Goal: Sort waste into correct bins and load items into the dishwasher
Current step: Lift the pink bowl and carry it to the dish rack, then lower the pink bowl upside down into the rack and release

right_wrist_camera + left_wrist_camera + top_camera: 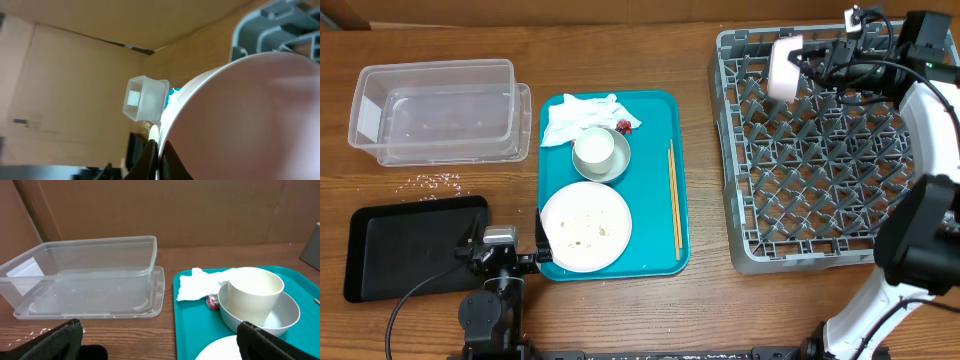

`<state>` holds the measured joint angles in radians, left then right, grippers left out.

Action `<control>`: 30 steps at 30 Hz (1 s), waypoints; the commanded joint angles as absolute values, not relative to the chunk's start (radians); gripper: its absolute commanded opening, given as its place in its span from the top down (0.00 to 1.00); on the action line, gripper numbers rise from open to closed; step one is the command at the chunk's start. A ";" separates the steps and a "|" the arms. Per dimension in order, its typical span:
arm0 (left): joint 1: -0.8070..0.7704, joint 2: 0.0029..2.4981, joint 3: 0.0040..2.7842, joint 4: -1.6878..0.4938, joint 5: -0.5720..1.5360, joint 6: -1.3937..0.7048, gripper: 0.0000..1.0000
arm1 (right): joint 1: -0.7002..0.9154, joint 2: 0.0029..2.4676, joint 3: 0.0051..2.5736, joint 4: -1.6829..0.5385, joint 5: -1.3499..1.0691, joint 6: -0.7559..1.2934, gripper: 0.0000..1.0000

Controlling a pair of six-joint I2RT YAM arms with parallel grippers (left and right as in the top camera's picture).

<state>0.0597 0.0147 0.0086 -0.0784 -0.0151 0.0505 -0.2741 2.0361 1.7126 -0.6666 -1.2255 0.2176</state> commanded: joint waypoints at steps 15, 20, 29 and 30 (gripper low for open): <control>0.065 0.004 0.005 -0.077 -0.004 0.038 0.00 | -0.366 2.153 1.720 -0.636 -1.209 0.395 0.86; 0.065 0.004 0.005 -0.077 -0.004 0.038 0.00 | -0.389 2.153 1.722 -0.630 -1.204 0.395 0.69; 0.065 0.004 0.005 -0.077 -0.004 0.038 0.00 | -0.460 2.086 1.837 -0.812 -1.001 0.393 0.68; 0.065 0.004 0.005 -0.077 -0.004 0.038 0.00 | -0.465 2.070 1.862 -0.853 -0.948 0.393 0.68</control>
